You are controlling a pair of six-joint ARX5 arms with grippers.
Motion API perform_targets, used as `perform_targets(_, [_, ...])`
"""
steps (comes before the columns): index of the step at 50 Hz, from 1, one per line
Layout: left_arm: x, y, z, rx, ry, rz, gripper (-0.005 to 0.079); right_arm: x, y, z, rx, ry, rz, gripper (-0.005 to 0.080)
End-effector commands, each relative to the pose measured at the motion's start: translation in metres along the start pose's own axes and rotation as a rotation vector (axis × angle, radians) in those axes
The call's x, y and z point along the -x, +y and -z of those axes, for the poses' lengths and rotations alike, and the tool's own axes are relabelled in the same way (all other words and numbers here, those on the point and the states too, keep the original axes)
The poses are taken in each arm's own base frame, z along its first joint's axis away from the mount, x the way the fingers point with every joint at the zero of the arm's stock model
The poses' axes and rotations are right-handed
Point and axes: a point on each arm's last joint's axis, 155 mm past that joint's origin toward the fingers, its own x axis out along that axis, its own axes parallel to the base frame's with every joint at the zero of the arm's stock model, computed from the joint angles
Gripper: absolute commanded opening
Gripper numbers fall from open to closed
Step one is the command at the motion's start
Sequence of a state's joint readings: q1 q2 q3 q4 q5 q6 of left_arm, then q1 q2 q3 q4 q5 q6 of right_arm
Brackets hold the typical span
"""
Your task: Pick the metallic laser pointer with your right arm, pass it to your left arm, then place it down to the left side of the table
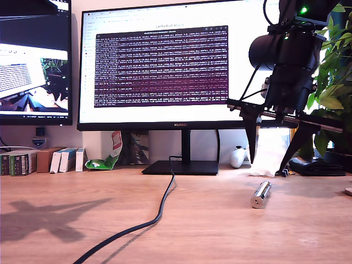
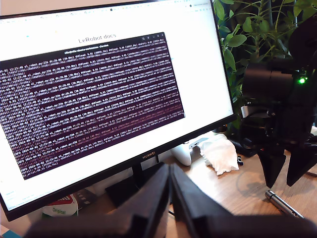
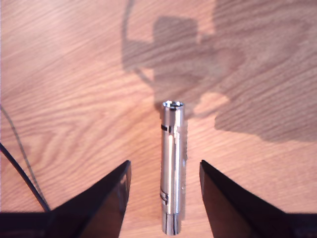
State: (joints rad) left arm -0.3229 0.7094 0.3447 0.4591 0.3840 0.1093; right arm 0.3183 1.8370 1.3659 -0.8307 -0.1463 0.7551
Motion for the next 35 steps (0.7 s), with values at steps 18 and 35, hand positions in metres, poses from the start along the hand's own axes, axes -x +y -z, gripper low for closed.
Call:
perform_targets(18, [-0.001, -0.002, -0.003, -0.008, -0.012, 0.007, -0.002, -0.028, -0.007, 0.002, -0.011, 0.043, 0.043, 0.0341])
perform_targets(35, [-0.001, -0.002, -0.003, -0.008, -0.012, 0.007, -0.002, -0.043, -0.012, 0.006, -0.001, 0.08, 0.068, 0.033])
